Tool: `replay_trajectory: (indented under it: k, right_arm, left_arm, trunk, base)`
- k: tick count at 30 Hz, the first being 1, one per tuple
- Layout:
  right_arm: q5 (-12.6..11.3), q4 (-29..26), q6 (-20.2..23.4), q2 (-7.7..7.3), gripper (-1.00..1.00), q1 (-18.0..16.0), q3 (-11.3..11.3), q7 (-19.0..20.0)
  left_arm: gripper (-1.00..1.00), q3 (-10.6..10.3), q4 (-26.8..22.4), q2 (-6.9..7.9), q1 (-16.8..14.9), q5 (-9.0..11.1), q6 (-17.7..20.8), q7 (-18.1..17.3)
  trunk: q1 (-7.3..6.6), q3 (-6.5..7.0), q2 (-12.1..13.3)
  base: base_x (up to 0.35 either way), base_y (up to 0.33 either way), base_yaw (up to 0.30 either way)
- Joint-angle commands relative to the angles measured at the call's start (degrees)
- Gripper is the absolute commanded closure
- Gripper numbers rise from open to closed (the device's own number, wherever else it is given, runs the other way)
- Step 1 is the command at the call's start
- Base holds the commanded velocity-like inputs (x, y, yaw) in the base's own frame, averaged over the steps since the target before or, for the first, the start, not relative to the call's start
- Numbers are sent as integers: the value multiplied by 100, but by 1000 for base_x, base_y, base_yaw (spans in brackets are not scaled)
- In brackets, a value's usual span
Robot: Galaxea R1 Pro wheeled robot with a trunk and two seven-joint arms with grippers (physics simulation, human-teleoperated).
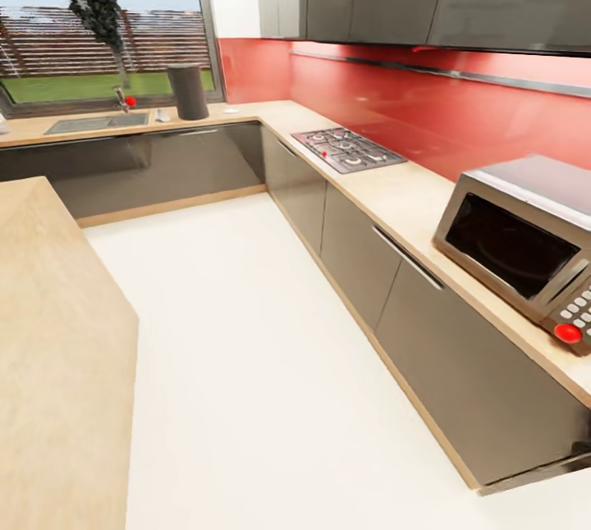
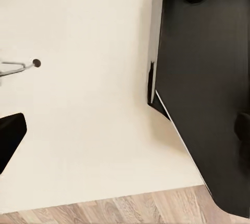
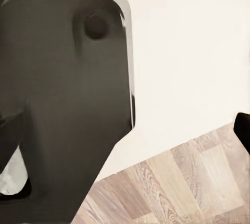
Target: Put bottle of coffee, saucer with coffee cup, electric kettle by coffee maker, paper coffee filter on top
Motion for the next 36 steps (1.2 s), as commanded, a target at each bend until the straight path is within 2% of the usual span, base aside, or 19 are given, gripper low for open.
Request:
replay_trajectory:
  k: [1,7,12,19,36]
  right_arm:
    - [14,-135,-16,-2,-100,1,-26,7]
    - [340,-1423,-20,-24,-100,1,-32,36]
    - [494,-1961,-29,-13,-100,1,-32,49]
    - [533,-1944,-32,-6,-100,1,-35,45]
    - [544,-1588,-40,5,-100,1,-24,18]
  left_arm:
    - [-100,7,-24,2,-46,17,-20,4]
    - [-100,17,-505,8,-532,33,-6,-25]
    - [-100,49,-920,17,-897,87,-3,-10]
    - [-100,85,-1089,31,-1030,109,-53,9]
    - [-100,82,-1028,67,-990,109,-219,18]
  trunk:
    - [6,-2,-8]
    - [6,22,-8]
    - [6,24,-8]
    - [6,29,-8]
    - [6,103,-8]
  base:
    - [336,0,15]
    - [337,0,5]
    - [337,0,1]
    - [338,0,38]
    - [338,0,223]
